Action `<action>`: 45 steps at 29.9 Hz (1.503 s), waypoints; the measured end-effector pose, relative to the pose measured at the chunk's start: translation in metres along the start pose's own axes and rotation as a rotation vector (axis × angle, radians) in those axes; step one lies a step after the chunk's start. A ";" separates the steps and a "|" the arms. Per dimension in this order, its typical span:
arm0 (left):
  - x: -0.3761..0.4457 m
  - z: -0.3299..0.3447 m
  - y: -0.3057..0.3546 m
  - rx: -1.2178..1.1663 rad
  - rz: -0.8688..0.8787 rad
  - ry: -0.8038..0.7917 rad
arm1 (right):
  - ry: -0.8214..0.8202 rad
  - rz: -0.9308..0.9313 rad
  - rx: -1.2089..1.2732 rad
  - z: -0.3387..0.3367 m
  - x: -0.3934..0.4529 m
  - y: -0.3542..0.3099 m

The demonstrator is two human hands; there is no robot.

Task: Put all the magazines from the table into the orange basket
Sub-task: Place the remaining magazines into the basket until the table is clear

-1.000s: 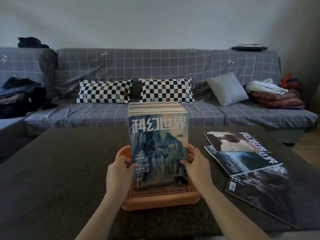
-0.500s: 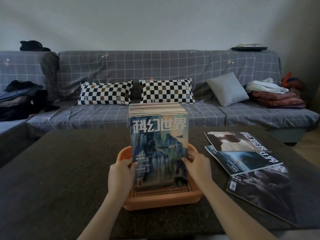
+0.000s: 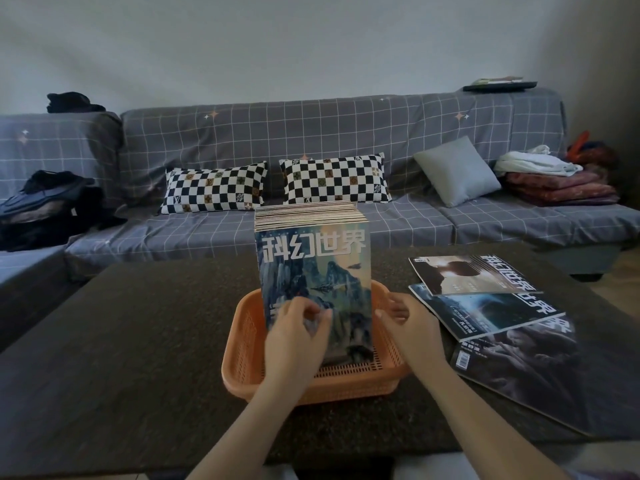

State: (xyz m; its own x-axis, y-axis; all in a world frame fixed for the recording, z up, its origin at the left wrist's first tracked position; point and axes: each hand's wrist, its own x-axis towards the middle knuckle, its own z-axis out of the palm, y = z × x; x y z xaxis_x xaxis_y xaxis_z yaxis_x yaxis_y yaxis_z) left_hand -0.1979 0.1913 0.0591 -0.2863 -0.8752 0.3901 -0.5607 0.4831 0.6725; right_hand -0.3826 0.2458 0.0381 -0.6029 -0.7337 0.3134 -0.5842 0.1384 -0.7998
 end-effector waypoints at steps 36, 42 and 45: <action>0.247 0.425 0.103 0.498 0.112 -0.634 | 0.228 0.401 -0.559 -0.073 0.154 0.217; 0.248 0.424 0.105 0.479 0.080 -0.576 | 0.258 0.432 -0.595 -0.072 0.154 0.219; 0.244 0.407 0.115 0.527 0.027 -0.589 | 0.300 0.501 -0.568 -0.075 0.152 0.219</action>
State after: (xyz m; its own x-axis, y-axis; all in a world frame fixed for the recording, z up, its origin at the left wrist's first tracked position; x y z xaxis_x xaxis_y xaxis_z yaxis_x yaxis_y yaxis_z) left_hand -0.6486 0.0228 -0.0243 -0.5872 -0.8039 -0.0944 -0.7994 0.5576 0.2235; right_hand -0.6431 0.2141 -0.0511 -0.9387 -0.2969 0.1750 -0.3441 0.7783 -0.5252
